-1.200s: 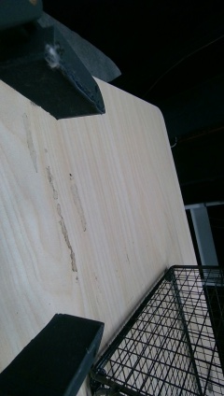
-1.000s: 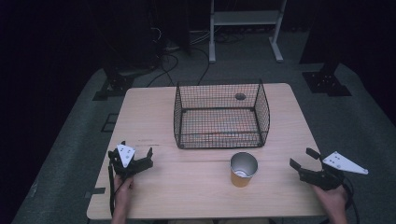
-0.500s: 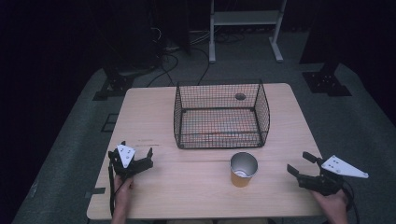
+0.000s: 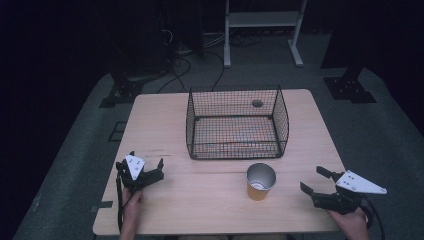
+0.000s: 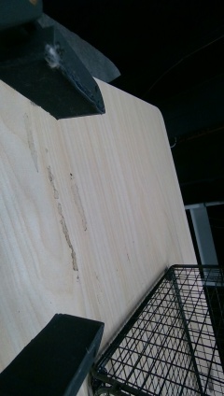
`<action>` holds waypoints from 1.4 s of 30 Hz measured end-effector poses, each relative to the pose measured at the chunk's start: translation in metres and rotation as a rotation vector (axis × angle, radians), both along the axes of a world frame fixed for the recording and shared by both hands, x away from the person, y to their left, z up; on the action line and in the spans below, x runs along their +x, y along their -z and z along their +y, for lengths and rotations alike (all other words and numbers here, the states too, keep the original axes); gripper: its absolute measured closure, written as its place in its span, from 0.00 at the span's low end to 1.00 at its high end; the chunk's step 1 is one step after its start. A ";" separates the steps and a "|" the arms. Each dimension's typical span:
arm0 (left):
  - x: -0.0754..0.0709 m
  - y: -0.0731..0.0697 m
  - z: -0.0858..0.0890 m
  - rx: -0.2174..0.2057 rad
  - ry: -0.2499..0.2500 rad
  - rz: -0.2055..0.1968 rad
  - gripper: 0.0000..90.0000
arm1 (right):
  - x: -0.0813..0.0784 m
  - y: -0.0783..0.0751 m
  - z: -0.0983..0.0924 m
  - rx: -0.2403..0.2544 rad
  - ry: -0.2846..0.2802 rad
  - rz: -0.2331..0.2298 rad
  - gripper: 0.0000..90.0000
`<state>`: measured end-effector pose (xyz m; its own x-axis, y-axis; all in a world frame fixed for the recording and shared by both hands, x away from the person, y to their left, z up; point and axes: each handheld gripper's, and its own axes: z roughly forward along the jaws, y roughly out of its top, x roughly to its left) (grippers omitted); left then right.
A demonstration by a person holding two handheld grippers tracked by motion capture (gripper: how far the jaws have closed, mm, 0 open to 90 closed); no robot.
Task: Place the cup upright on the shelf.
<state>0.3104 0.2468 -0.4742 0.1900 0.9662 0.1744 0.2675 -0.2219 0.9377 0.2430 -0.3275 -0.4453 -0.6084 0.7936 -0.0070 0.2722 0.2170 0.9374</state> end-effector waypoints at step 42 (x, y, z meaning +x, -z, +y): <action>0.000 0.000 0.000 0.004 0.004 -0.001 0.00 | -0.014 -0.008 0.051 -0.082 -0.154 0.014 0.15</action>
